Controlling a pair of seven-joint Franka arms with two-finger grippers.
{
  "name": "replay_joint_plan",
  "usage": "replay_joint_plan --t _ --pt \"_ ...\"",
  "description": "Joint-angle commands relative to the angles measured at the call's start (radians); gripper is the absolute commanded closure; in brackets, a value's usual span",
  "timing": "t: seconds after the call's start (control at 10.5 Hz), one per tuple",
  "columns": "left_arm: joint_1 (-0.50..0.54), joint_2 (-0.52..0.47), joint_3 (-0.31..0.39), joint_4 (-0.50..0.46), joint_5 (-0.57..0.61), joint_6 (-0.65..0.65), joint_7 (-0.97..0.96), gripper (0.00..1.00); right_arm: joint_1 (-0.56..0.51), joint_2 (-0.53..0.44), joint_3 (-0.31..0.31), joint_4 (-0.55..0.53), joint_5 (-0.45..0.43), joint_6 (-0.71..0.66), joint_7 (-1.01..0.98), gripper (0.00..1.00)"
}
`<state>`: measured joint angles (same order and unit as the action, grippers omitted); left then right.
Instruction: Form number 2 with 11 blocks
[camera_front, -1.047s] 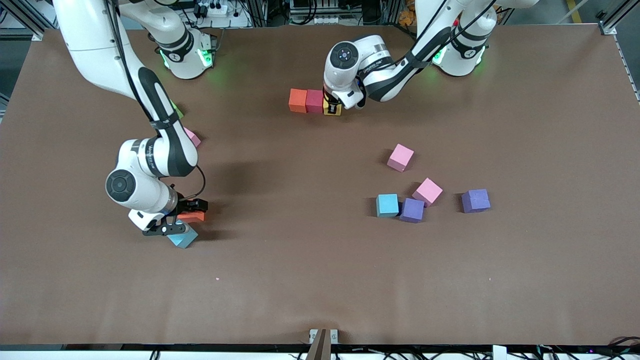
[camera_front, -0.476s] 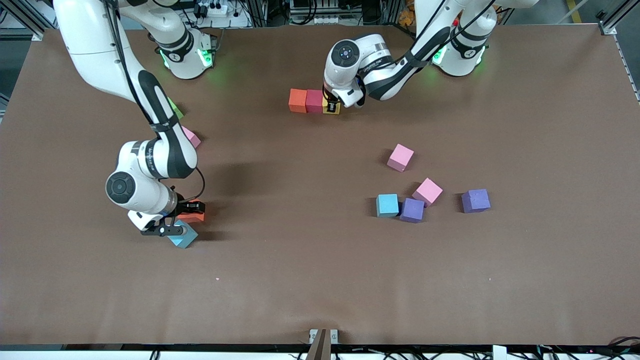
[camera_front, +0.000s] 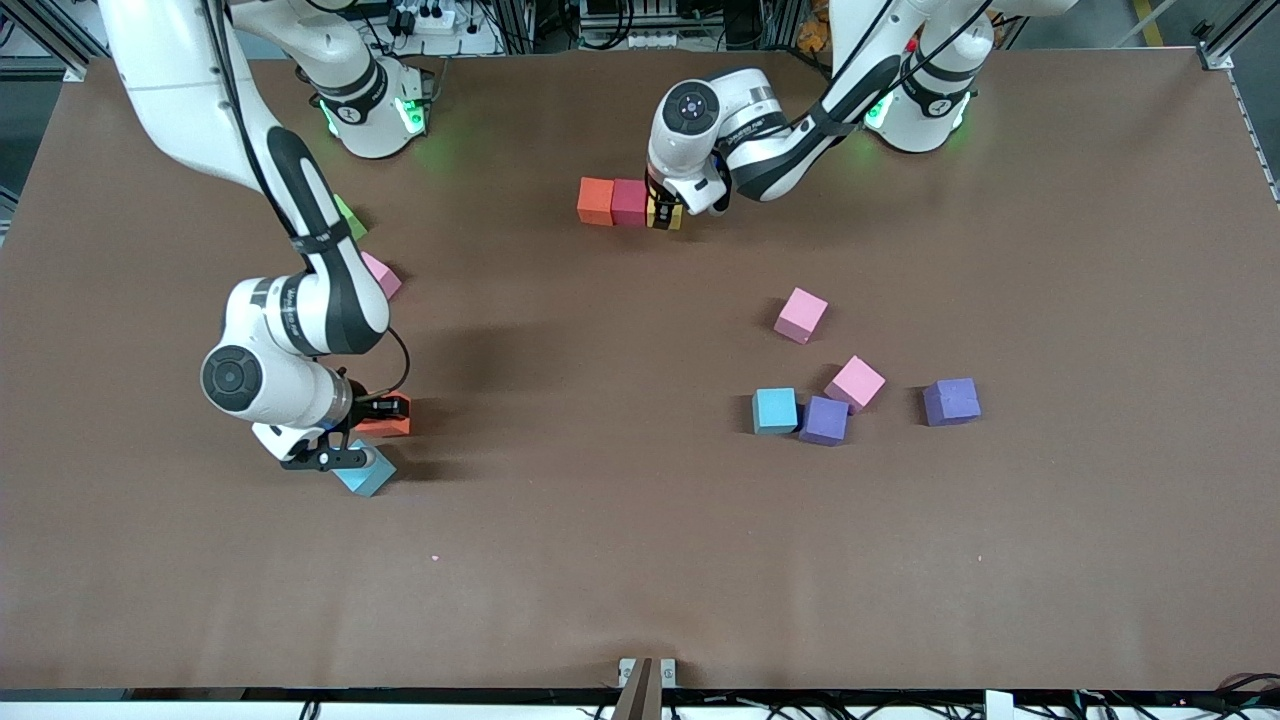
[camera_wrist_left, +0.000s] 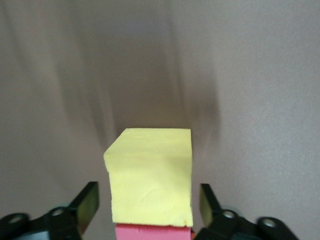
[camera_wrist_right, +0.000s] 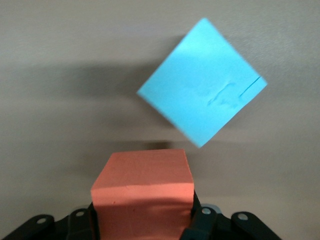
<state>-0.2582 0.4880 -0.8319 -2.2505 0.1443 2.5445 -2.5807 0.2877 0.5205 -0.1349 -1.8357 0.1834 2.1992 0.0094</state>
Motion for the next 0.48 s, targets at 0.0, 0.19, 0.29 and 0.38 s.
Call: replay_joint_plan --t 0.0,0.19,0.29,0.38 --pt "0.033 -0.074 -0.023 0.006 0.005 -0.093 -0.022 0.0 0.08 -0.066 0.004 -0.014 0.018 -0.052 0.068 0.7" --pt "0.043 -0.123 -0.021 0.086 -0.058 -0.221 -0.018 0.0 0.193 -0.073 0.004 -0.014 0.019 -0.05 0.225 0.7" --pt "0.045 -0.134 -0.018 0.136 -0.058 -0.281 -0.016 0.0 0.246 -0.073 0.004 -0.016 0.019 -0.052 0.294 0.7" --pt "0.046 -0.161 0.006 0.196 -0.058 -0.353 -0.007 0.0 0.295 -0.071 0.004 -0.014 0.021 -0.05 0.367 0.7"
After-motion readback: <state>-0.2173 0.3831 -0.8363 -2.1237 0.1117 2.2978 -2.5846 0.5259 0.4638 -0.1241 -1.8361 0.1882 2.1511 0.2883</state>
